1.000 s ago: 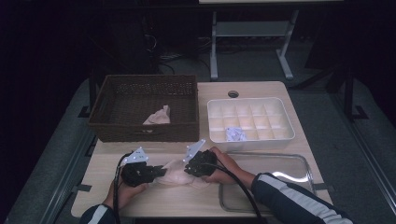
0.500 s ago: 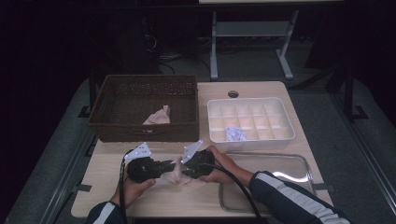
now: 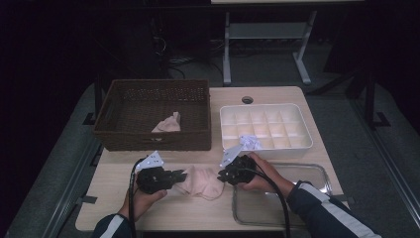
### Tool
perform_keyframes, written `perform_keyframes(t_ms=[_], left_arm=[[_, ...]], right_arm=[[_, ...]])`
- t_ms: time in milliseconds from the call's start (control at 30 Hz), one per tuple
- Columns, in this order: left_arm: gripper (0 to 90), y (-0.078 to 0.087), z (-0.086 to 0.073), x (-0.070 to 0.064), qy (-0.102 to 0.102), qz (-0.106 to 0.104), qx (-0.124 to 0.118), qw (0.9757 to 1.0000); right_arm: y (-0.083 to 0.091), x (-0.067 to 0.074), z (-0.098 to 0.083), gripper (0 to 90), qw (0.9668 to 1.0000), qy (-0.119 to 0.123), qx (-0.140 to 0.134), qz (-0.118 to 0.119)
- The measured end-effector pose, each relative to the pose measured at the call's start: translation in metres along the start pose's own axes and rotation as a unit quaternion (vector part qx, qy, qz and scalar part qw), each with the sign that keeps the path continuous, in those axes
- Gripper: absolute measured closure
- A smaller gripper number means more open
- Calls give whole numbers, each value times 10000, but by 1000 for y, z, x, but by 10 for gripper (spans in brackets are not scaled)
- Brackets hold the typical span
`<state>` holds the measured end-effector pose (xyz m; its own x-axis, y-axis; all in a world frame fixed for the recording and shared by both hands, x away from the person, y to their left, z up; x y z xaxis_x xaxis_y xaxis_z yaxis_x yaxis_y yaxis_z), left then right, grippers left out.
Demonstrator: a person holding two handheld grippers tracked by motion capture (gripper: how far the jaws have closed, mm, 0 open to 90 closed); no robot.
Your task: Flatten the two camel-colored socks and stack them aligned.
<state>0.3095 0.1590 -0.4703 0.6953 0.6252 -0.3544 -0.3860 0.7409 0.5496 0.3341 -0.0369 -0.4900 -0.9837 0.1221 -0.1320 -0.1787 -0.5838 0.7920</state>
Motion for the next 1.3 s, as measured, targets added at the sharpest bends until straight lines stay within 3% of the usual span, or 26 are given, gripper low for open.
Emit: perform_keyframes(t_ms=[100,300,433,667,800,867,900,967,1100,1133,1167,1200,1233,1267,1300], left_arm=[[791,-6,3,-2,-71,-14,46,10000],[791,-21,9,-8,-195,-134,142,9996],[791,-41,12,-17,-366,-207,341,9985],[772,-62,8,-21,-633,-87,646,9959],[635,-66,6,-21,-697,-63,698,9951],[526,-62,9,-22,-689,-54,586,9959],[526,-56,14,-23,-651,-93,437,9969],[432,-41,24,-27,-711,-166,151,9972],[456,-27,31,-27,-770,-67,-47,9970],[520,-25,28,-22,-767,96,14,9970],[536,-25,28,-22,-767,96,14,9970],[582,-26,24,-19,-753,151,114,9970],[627,-30,15,-17,-736,-8,289,9969],[652,-30,15,-17,-736,-8,289,9969],[661,-38,6,-18,-809,-49,557,9952]], right_arm=[[-11,3,-7,771,9998,-3,210,49],[-17,0,-7,775,9998,-17,160,91],[-19,-1,-7,768,9999,-3,91,68],[-19,-1,-7,739,9999,2,101,53],[-19,-2,-7,738,9999,-14,98,55],[-19,-2,-8,736,9999,-11,100,55],[-18,-2,-8,731,9999,-10,102,51],[-18,-2,-8,730,9999,-68,99,62],[-19,-2,-8,735,9999,-58,96,68],[-19,-2,-8,740,9999,-61,66,90],[-19,-2,-8,740,9999,-65,62,93],[-19,-2,-8,740,9999,-72,57,99],[-19,-3,-9,740,9999,-78,46,111],[-19,-3,-9,740,9999,-78,46,111],[-19,-3,-9,739,9999,-86,40,117]])
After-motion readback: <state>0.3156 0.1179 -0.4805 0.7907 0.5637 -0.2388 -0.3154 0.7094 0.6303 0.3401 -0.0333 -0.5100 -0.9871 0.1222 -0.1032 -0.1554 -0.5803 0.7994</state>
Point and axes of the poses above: each handheld gripper's, and its own axes: y roughly backward along the jaws, z roughly out of its top, x roughly to its left, the point moved 7 cm from there along -y, roughly forward along the jaws, and after that the axes turned 9 degrees about y, right-handed, at the moved point
